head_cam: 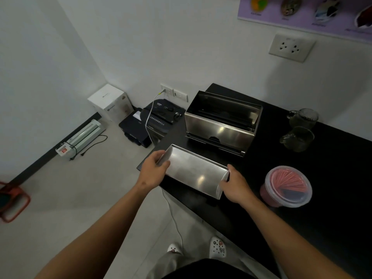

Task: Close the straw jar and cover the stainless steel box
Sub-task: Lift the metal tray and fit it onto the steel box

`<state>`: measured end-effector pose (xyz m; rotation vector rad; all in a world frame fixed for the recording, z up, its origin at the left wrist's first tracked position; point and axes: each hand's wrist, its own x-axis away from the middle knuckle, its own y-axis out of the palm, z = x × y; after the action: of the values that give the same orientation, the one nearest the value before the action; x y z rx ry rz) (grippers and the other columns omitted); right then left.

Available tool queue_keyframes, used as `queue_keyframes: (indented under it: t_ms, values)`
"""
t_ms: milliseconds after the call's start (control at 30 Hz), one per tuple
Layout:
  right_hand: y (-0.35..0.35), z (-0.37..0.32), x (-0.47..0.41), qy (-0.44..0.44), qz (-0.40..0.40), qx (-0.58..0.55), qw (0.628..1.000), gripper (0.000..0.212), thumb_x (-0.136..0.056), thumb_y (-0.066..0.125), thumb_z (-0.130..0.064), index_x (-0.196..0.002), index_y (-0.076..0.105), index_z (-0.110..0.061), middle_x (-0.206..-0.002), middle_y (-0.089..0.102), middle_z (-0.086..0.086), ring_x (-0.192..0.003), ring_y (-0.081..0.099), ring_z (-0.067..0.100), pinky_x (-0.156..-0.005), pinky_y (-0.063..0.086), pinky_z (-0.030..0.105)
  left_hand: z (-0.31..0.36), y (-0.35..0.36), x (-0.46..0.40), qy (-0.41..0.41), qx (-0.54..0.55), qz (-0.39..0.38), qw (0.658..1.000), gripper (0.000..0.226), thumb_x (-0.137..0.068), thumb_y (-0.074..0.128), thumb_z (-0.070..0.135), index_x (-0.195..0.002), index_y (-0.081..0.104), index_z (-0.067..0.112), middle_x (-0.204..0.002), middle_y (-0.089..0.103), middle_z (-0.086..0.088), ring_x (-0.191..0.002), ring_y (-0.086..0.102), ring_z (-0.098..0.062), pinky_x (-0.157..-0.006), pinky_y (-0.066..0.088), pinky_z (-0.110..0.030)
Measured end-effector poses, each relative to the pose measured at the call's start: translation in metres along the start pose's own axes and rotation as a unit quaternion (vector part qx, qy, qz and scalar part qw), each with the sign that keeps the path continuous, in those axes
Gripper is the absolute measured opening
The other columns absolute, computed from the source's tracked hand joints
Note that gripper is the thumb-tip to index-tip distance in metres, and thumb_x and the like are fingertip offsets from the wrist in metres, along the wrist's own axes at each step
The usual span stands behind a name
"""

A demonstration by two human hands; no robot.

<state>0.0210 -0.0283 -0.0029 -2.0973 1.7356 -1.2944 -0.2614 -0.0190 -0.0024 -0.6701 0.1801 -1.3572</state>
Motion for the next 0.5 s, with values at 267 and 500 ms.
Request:
queue_keyframes:
  t_ms: [267,500]
  values:
    - [-0.027,-0.014,0.007,-0.044,0.029,-0.078,0.996,0.060,-0.099,0.058,-0.015,-0.157,0.044,-0.007,-0.084,0.065,-0.006,-0.069,0.061,0.002,-0.056,0.044,0.013,0.035,-0.020,0.003,0.074,0.075,0.061,0.993,0.063,-0.099,0.072,0.025,-0.154,0.043,0.017,-0.119,0.061,0.015,-0.107,0.060,0.000,-0.086,0.050,-0.016]
    - [-0.045,-0.026,0.016,-0.029,-0.028,-0.241,0.970,0.024,-0.099,0.055,-0.009,-0.108,0.065,0.010,-0.082,0.071,0.015,-0.060,0.062,0.008,-0.073,0.063,0.039,0.067,-0.033,0.007,0.135,0.149,0.054,0.978,0.063,-0.093,0.067,0.048,-0.150,0.052,0.023,-0.132,0.065,-0.002,-0.121,0.066,-0.020,-0.102,0.059,-0.039]
